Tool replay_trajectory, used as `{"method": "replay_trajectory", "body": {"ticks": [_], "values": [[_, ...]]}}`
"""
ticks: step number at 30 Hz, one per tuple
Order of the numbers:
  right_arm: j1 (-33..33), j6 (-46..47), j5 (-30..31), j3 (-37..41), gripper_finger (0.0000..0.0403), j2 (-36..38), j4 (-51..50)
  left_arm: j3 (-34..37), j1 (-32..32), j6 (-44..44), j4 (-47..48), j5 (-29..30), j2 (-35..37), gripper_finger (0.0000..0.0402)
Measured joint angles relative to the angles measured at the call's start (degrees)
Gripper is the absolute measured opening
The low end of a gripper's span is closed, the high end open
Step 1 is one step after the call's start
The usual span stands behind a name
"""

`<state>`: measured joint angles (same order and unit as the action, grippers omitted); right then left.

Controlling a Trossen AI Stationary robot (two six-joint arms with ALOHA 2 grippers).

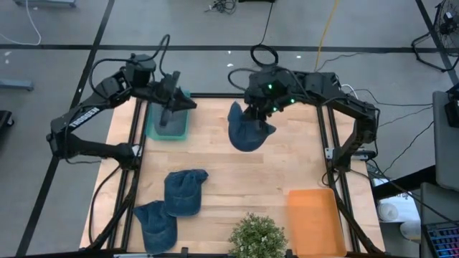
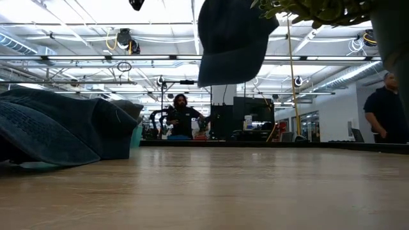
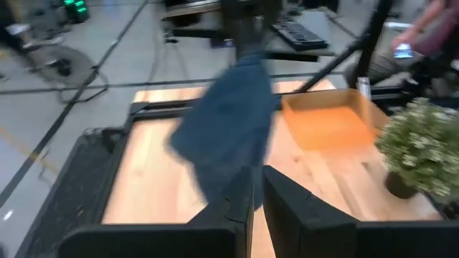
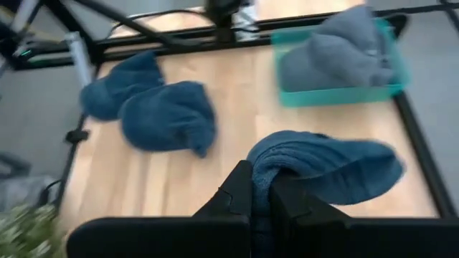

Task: Pick & Place hat
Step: Put the top blue cap into the orange bin

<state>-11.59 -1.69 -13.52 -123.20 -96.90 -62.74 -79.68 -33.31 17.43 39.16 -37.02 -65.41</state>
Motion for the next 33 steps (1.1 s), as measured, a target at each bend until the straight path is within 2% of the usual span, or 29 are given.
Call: {"method": "replay_trajectory", "body": {"ticks": [3,10,15,19,24,28,33], "values": [[3.03,-0.04,0.62,0.00,0.0000,0.10,-0.86,0.00,-1.51,-1.56,0.09,0.58,-0.10,0.0035],[11.42,0.11,11.76,-0.07,0.0000,1.71,-4.66,0.00,-1.65,-1.07,0.06,9.06,-0.24,0.0035],[17.13,0.00,18.11,0.02,0.0000,1.83,-7.37,0.00,-1.65,-1.28,0.07,12.99,-0.24,0.0035],[20.09,-6.06,16.45,0.04,0.0000,1.83,-7.66,0.00,-1.65,-1.24,0.06,13.14,-0.24,0.0035],[21.63,-8.02,14.54,0.65,0.0000,1.92,-7.30,0.00,-1.65,-1.23,0.04,13.14,-0.24,0.0035],[21.28,-7.65,14.74,1.65,0.0000,2.56,-8.97,0.01,-1.65,-1.20,0.04,13.14,-0.24,0.0035],[17.18,-8.09,12.34,3.02,0.0000,2.87,-9.88,0.01,-1.65,-1.16,0.04,13.16,-0.24,0.0035]]}}
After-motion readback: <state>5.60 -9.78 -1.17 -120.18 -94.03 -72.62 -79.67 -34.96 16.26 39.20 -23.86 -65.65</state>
